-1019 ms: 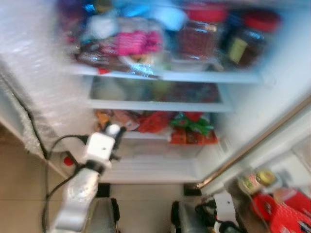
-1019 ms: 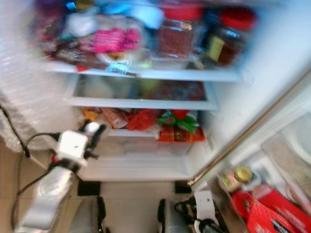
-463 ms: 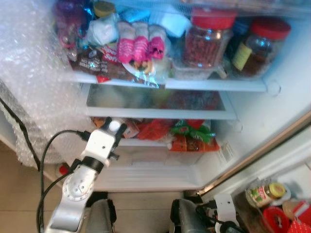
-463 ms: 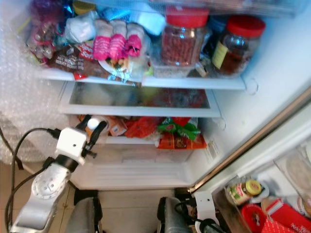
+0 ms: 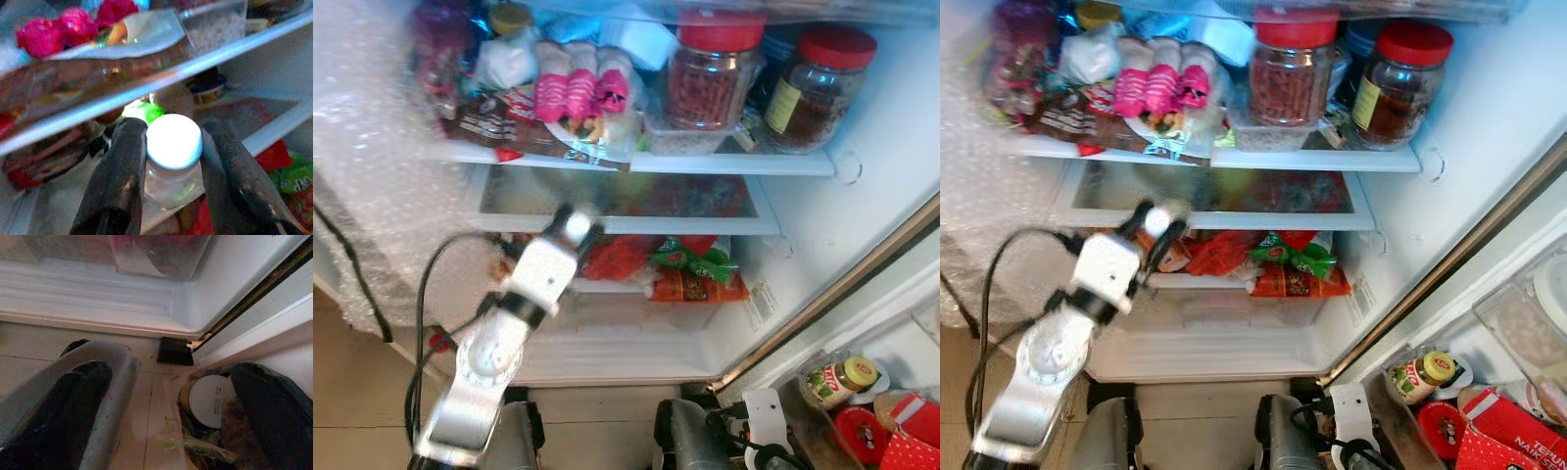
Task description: Restocking fridge
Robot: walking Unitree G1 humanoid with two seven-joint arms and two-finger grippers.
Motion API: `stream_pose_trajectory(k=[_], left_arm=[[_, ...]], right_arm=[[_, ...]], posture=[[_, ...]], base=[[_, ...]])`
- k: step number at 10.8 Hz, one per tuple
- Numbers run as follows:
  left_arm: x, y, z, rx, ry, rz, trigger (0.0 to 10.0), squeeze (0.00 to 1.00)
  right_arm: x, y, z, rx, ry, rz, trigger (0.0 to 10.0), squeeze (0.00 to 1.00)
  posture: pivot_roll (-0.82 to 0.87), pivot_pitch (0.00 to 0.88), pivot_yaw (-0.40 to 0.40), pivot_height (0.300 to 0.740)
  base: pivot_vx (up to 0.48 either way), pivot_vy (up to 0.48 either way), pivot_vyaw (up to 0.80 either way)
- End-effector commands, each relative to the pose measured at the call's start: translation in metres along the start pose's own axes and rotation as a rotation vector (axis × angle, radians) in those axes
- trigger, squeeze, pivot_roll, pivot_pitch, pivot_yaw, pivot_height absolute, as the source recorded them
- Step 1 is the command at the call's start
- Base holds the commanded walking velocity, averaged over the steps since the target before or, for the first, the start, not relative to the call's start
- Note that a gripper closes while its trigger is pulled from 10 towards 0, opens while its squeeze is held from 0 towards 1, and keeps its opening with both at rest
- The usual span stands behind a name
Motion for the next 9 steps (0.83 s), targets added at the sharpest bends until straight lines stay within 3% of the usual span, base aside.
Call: stream_pose_trajectory(k=[1, 5, 9], left_arm=[[0.003, 0.003, 0.000, 0.007, -0.014, -0.023, 10.0, 0.00], [0.003, 0.007, -0.015, 0.016, -0.057, -0.049, 10.0, 0.00], [-0.029, 0.005, -0.012, 0.053, 0.014, -0.015, 10.0, 0.00]], right_arm=[[-0.061, -0.005, 0.021, -0.041, 0.236, -0.020, 10.0, 0.00], [-0.061, -0.005, 0.021, -0.046, 0.228, -0.025, 10.0, 0.00], [-0.060, -0.006, 0.021, -0.050, 0.221, -0.027, 10.0, 0.00]], posture=[[-0.10, 0.211, -0.062, 0.585], [-0.11, 0.212, -0.068, 0.585], [-0.12, 0.214, -0.074, 0.585]], base=[[0.000, 0.000, 0.00], [0.000, 0.000, 0.00], [0.000, 0.000, 0.00]])
Point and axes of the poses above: a point about 5 cm out from each wrist's last joint towards the gripper, its own z axis pointing back from the gripper into the wrist, its own x axis along the axis of the wrist's last joint, y = z × x, the point moved 2 cm from there along -z, pointing out of the wrist towards the gripper, and after that the axes turned 15 degrees about -z, right-handed, at the moved point
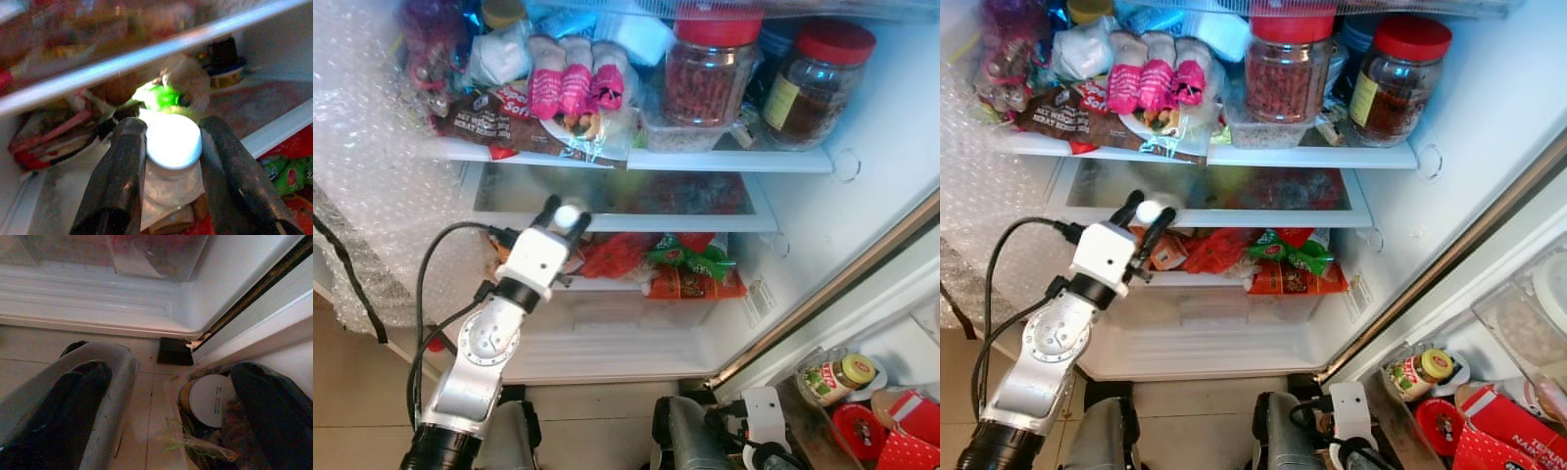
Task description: Restocking fridge
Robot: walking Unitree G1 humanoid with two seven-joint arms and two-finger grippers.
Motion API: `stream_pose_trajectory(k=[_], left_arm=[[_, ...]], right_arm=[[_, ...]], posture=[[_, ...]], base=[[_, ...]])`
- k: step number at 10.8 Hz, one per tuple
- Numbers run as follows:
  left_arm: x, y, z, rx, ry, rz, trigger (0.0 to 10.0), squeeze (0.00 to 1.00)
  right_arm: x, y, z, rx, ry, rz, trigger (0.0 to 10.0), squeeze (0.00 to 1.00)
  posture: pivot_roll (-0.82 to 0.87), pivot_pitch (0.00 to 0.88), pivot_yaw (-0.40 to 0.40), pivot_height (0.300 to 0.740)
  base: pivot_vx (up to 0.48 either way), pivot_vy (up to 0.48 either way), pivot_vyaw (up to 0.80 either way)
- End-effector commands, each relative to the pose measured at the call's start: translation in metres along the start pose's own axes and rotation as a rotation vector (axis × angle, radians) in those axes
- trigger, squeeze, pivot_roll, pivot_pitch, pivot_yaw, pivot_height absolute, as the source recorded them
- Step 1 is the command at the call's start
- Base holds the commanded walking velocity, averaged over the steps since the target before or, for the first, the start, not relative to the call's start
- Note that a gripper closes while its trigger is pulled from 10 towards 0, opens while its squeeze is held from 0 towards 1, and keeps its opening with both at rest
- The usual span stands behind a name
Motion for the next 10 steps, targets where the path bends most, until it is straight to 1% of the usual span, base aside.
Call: stream_pose_trajectory(k=[1, 2, 3, 4, 5, 7, 8, 9, 10], left_arm=[[0.004, 0.002, -0.005, 0.019, -0.035, -0.007, 10.0, 0.00], [0.005, 0.003, -0.007, 0.026, -0.044, -0.003, 10.0, 0.00], [0.008, 0.003, -0.009, 0.028, -0.069, -0.026, 10.0, 0.00], [0.011, 0.002, -0.011, 0.036, -0.088, -0.029, 10.0, 0.00], [0.007, 0.000, -0.013, 0.043, -0.086, -0.026, 10.0, 0.00], [-0.005, -0.001, -0.011, 0.053, -0.044, -0.004, 10.0, 0.00], [-0.012, 0.001, -0.008, 0.057, -0.028, -0.003, 10.0, 0.00], [-0.015, 0.001, -0.006, 0.048, -0.017, 0.001, 10.0, 0.00], [-0.021, -0.002, -0.002, 0.041, 0.004, 0.024, 10.0, 0.00]], right_arm=[[-0.062, -0.008, 0.022, -0.049, 0.237, -0.016, 10.0, 0.00], [-0.061, -0.008, 0.023, -0.049, 0.235, -0.017, 10.0, 0.00], [-0.062, -0.008, 0.023, -0.048, 0.235, -0.015, 10.0, 0.00], [-0.061, -0.008, 0.023, -0.048, 0.235, -0.017, 10.0, 0.00], [-0.061, -0.008, 0.023, -0.048, 0.235, -0.017, 10.0, 0.00], [-0.061, -0.008, 0.023, -0.048, 0.233, -0.017, 10.0, 0.00], [-0.061, -0.009, 0.023, -0.048, 0.233, -0.016, 10.0, 0.00], [-0.061, -0.009, 0.023, -0.049, 0.234, -0.015, 10.0, 0.00], [-0.061, -0.009, 0.023, -0.048, 0.234, -0.015, 10.0, 0.00]], posture=[[-0.12, 0.216, -0.074, 0.585], [-0.12, 0.215, -0.074, 0.585], [-0.12, 0.216, -0.076, 0.585], [-0.12, 0.216, -0.077, 0.585], [-0.12, 0.216, -0.078, 0.585], [-0.13, 0.214, -0.079, 0.585], [-0.12, 0.214, -0.080, 0.585], [-0.12, 0.213, -0.080, 0.585], [-0.12, 0.212, -0.080, 0.585]], base=[[0.000, 0.000, 0.00], [0.000, 0.000, 0.00], [0.000, 0.000, 0.00], [0.000, 0.000, 0.00], [0.000, 0.000, 0.00], [0.000, 0.000, 0.00], [0.000, 0.000, 0.00], [0.000, 0.000, 0.00], [0.000, 0.000, 0.00]])
Point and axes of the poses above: a point about 5 cm out from each wrist's last joint towards the gripper, its own z axis pointing back from the gripper into the wrist, its own x axis along the axis of the wrist's last joint, y = z × x, the point moved 2 cm from there along -z, pointing out of the wrist towards the gripper, and after that the axes turned 15 degrees about -z, right-handed, at the moved point
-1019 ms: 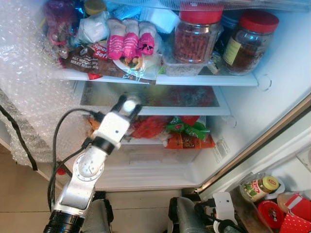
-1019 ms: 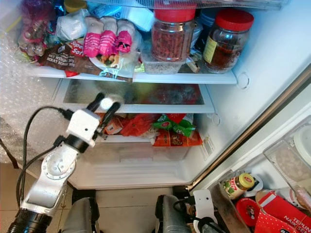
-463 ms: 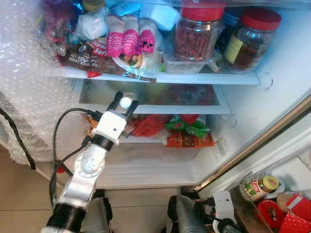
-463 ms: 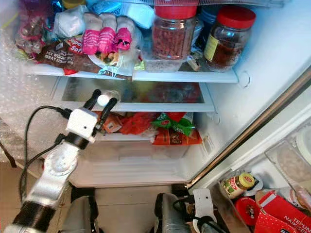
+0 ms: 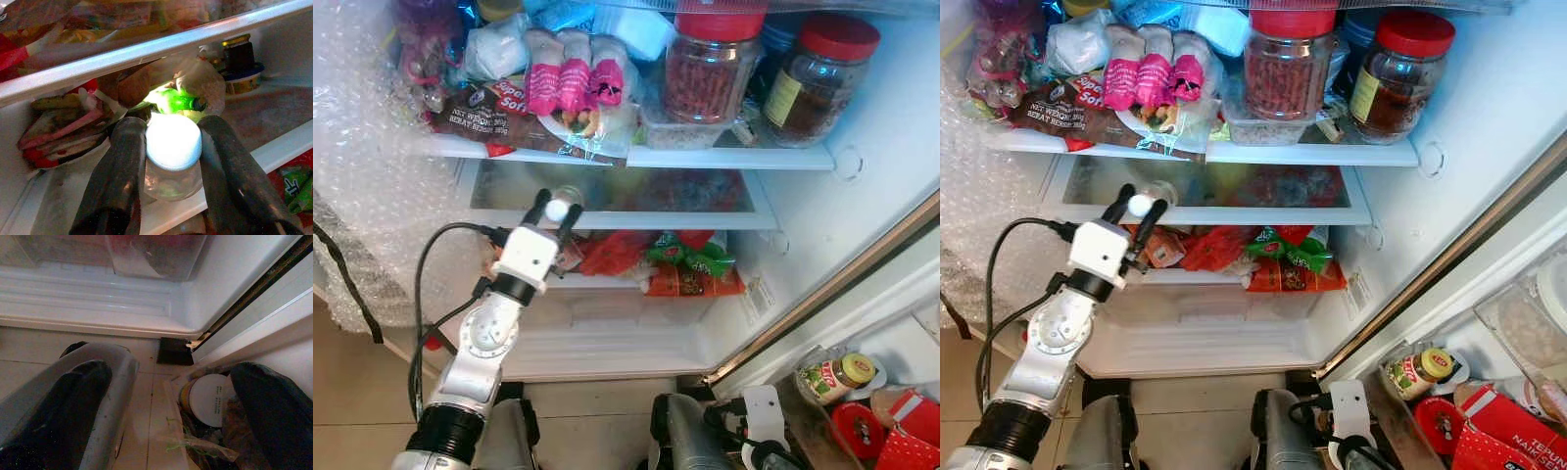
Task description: Restocking fridge
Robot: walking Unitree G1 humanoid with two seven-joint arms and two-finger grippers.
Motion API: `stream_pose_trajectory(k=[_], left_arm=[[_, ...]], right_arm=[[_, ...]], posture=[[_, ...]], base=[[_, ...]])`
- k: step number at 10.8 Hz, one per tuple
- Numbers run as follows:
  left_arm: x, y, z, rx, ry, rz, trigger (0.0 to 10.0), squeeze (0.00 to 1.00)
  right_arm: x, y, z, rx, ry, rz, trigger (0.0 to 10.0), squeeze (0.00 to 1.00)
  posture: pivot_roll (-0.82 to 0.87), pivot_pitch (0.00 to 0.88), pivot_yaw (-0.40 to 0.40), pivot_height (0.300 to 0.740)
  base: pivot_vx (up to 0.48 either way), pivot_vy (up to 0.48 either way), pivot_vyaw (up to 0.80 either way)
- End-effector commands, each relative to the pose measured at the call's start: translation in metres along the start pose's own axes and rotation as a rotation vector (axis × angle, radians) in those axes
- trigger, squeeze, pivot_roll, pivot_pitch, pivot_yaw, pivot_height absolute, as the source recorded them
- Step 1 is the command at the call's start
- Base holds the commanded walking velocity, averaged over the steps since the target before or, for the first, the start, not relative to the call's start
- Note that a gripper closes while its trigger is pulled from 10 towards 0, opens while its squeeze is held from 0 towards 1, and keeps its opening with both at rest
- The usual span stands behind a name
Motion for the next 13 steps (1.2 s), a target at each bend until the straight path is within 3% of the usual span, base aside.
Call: stream_pose_trajectory(k=[1, 2, 3, 6, 8, 10, 13], left_arm=[[-0.013, -0.012, 0.009, -0.044, 0.065, 0.041, 10.0, 0.00], [-0.026, -0.020, 0.016, -0.078, 0.158, 0.079, 10.0, 0.00], [-0.035, -0.020, 0.024, -0.038, 0.204, 0.126, 10.0, 0.00], [-0.046, -0.016, 0.031, 0.002, 0.277, 0.185, 10.0, 0.00], [-0.048, -0.018, 0.023, -0.010, 0.299, 0.198, 10.0, 0.00], [-0.057, -0.022, 0.012, 0.021, 0.362, 0.267, 10.0, 0.00], [-0.055, -0.017, -0.022, 0.067, 0.359, 0.294, 10.0, 0.00]], right_arm=[[-0.063, -0.010, 0.024, -0.052, 0.245, -0.009, 10.0, 0.00], [-0.063, -0.010, 0.024, -0.051, 0.244, -0.010, 10.0, 0.00], [-0.063, -0.010, 0.024, -0.051, 0.245, -0.009, 10.0, 0.00], [-0.063, -0.010, 0.024, -0.053, 0.247, -0.007, 10.0, 0.00], [-0.063, -0.010, 0.024, -0.054, 0.247, -0.007, 10.0, 0.00], [-0.062, -0.010, 0.023, -0.052, 0.247, -0.010, 10.0, 0.00], [-0.062, -0.009, 0.023, -0.058, 0.244, -0.012, 10.0, 0.00]], posture=[[-0.12, 0.209, -0.080, 0.585], [-0.12, 0.208, -0.078, 0.585], [-0.12, 0.206, -0.077, 0.585], [-0.12, 0.202, -0.076, 0.585], [-0.12, 0.204, -0.075, 0.585], [-0.12, 0.205, -0.075, 0.585], [-0.12, 0.207, -0.071, 0.585]], base=[[0.000, 0.000, 0.00], [0.000, 0.000, 0.00], [0.000, 0.000, 0.00], [0.000, 0.000, 0.00], [0.000, 0.000, 0.00], [0.000, 0.000, 0.00], [0.000, 0.000, 0.00]])
Point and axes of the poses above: a point about 5 cm out from each wrist's last joint towards the gripper, its own z axis pointing back from the gripper into the wrist, its own x axis along the axis of the wrist's last joint, y = z × x, the point moved 2 cm from there along -z, pointing out of the wrist towards the gripper, and after that the axes turned 15 degrees about -z, right-handed, at the moved point
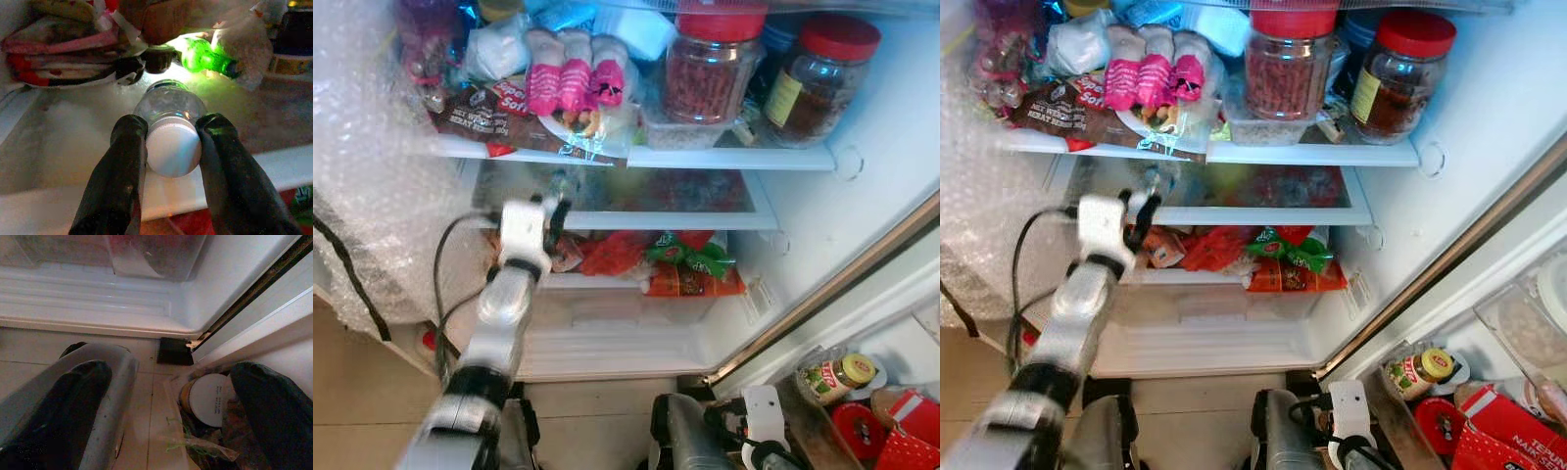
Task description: Restocking fridge
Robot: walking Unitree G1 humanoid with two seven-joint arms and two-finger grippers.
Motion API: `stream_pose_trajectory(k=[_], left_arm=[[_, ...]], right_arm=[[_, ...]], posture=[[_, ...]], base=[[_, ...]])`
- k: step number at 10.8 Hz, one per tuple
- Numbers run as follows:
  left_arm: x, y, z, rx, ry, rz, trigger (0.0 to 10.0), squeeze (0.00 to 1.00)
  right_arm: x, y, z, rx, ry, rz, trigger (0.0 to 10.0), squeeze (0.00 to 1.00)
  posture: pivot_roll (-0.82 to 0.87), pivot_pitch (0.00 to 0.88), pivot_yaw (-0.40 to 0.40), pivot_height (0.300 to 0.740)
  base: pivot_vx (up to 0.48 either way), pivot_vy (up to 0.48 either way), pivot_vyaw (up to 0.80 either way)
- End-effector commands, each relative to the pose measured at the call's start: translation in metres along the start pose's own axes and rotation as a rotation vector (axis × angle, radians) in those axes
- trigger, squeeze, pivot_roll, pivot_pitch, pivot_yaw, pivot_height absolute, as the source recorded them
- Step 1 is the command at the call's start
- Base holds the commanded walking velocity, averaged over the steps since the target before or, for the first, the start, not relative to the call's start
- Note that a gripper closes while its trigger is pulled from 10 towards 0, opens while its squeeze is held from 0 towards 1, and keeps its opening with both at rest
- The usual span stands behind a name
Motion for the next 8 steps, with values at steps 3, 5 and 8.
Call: stream_pose_trajectory(k=[3, 5, 8], left_arm=[[-0.028, -0.008, 0.003, 0.019, 0.163, 0.110, 10.0, 0.00], [-0.034, -0.004, 0.002, 0.035, 0.188, 0.126, 10.0, 0.77], [-0.034, -0.002, 0.001, 0.050, 0.186, 0.134, 10.0, 1.00]], right_arm=[[-0.062, -0.009, 0.023, -0.063, 0.244, -0.015, 10.0, 0.00], [-0.062, -0.009, 0.023, -0.062, 0.246, -0.015, 10.0, 0.00], [-0.062, -0.009, 0.023, -0.057, 0.248, -0.014, 10.0, 0.00]], posture=[[-0.13, 0.207, -0.066, 0.585], [-0.12, 0.207, -0.067, 0.585], [-0.12, 0.208, -0.067, 0.585]], base=[[0.000, 0.000, 0.00], [0.000, 0.000, 0.00], [0.000, 0.000, 0.00]])
Point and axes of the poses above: a point about 5 cm out from each wrist's last joint towards the gripper, its own z axis pointing back from the gripper into the wrist, its own x axis along the axis of the wrist's last joint, y = z × x, the point moved 2 cm from there along -z, pointing out of the wrist towards the gripper, and after that the axes turned 15 degrees about -z, right-handed, at the moved point
